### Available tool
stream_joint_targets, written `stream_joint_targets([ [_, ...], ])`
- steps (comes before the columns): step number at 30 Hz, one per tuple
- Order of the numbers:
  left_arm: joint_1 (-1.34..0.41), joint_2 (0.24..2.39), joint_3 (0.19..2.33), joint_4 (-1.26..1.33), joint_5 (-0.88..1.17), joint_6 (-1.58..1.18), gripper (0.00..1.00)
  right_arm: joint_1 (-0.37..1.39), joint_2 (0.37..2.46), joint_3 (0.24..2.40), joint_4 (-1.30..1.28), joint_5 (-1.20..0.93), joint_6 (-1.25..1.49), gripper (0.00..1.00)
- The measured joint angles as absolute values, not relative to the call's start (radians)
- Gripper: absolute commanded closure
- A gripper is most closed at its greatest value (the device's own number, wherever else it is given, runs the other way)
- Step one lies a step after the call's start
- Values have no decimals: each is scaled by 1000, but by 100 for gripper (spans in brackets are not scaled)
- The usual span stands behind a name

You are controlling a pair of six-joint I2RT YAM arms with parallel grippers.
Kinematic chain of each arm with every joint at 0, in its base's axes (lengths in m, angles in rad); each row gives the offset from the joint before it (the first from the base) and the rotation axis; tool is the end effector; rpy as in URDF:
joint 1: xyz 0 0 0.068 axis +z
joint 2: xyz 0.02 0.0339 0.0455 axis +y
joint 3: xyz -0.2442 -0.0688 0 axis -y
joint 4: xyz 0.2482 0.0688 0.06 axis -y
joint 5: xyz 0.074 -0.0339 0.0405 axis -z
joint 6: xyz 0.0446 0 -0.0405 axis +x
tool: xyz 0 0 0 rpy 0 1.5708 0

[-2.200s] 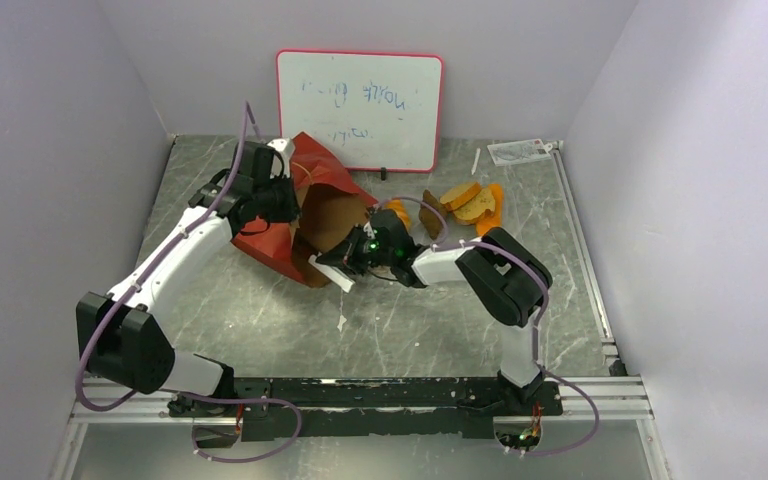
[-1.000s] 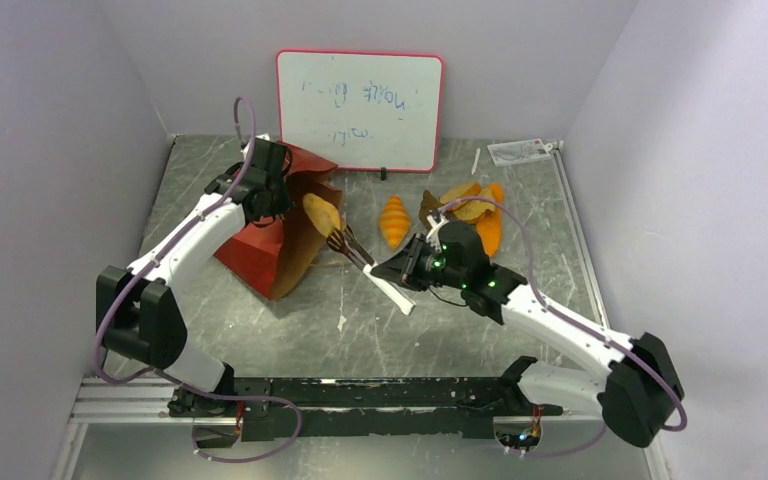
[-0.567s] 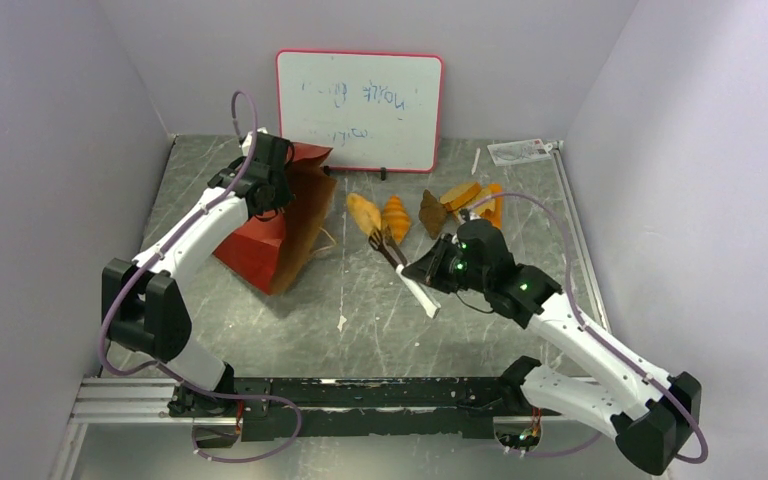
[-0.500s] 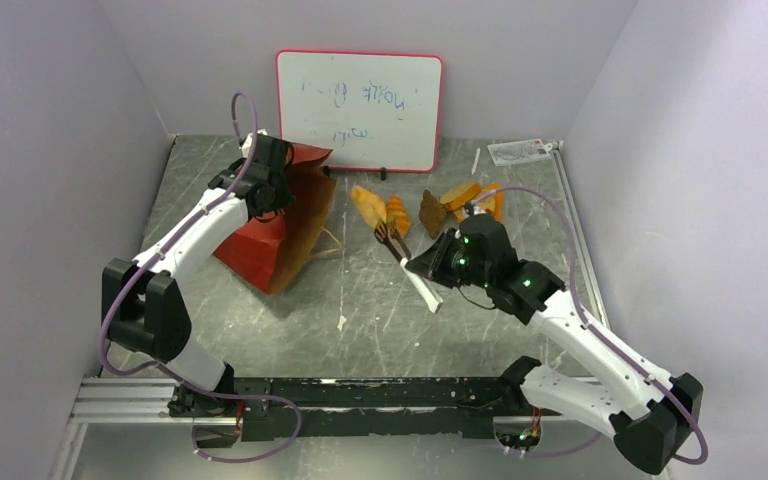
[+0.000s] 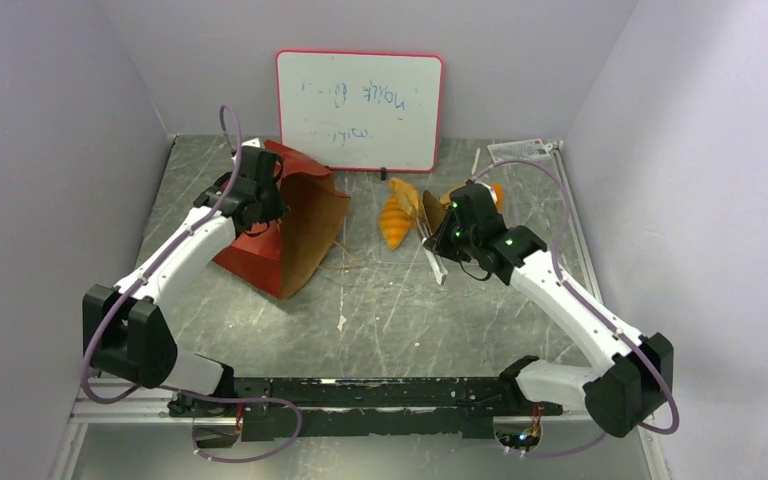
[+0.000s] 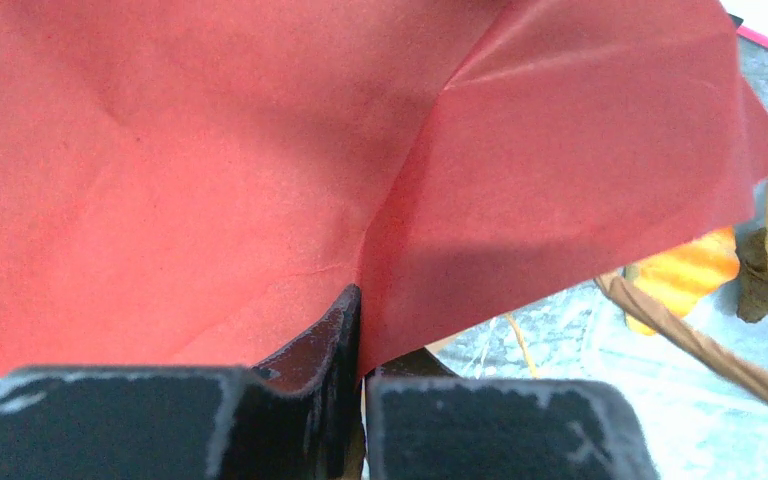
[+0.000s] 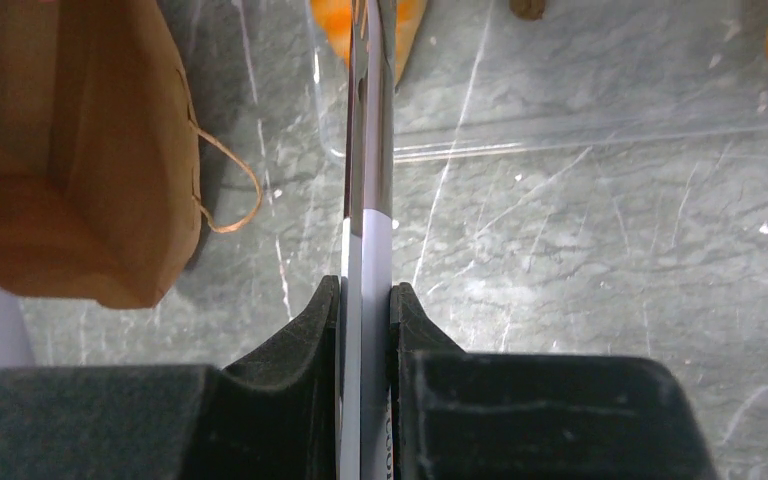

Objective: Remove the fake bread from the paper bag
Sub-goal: Place the fake bread in the container.

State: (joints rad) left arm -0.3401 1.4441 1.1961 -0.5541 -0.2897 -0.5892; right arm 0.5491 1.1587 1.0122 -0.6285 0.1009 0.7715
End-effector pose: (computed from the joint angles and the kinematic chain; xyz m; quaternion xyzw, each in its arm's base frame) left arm 0.3112 -0.0966 0.2691 -0.1677 0.9035 -0.0466 0.3917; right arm 0.2250 0.1324 0.2776 0.1216 0.9129 0.2006 0.3342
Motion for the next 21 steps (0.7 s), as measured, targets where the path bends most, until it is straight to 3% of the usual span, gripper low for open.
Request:
stream_joint_targets([
  [21,-336,1362,1148,-541,-217,-548,92,553,1423,1128,-581,199,736,98],
])
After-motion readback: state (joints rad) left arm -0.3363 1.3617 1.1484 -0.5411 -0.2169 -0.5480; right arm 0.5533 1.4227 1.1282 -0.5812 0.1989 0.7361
